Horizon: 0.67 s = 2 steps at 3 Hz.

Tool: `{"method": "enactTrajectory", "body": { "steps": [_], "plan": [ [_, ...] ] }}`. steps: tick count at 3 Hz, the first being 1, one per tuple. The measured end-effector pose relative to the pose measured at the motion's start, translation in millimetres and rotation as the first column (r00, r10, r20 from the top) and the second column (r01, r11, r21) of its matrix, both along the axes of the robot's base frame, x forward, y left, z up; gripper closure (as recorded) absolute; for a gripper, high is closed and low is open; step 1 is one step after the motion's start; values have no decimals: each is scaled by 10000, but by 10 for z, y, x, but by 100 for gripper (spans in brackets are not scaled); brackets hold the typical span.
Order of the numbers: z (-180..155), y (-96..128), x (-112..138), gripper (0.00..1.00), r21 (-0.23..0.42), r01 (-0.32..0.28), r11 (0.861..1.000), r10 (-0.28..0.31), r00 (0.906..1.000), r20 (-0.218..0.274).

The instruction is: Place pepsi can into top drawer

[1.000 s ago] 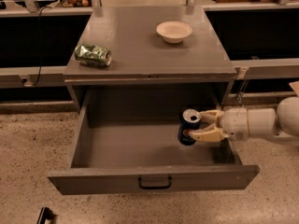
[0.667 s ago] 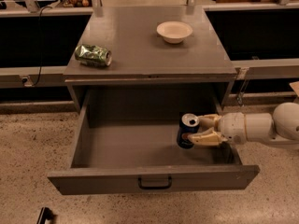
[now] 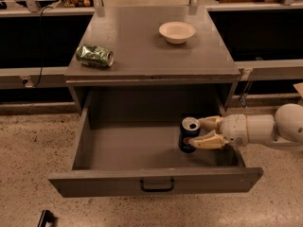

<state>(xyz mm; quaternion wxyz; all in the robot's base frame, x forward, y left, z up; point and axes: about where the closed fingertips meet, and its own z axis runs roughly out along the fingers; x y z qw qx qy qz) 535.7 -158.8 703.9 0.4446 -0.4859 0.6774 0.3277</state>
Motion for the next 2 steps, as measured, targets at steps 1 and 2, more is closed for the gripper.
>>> {"method": "enactTrajectory", "body": {
  "steps": [1, 2],
  "plan": [
    [-3, 19, 0, 0, 9, -35, 10000, 35, 10000, -7],
    [-3, 19, 0, 0, 9, -35, 10000, 35, 10000, -7]
  ]
}}
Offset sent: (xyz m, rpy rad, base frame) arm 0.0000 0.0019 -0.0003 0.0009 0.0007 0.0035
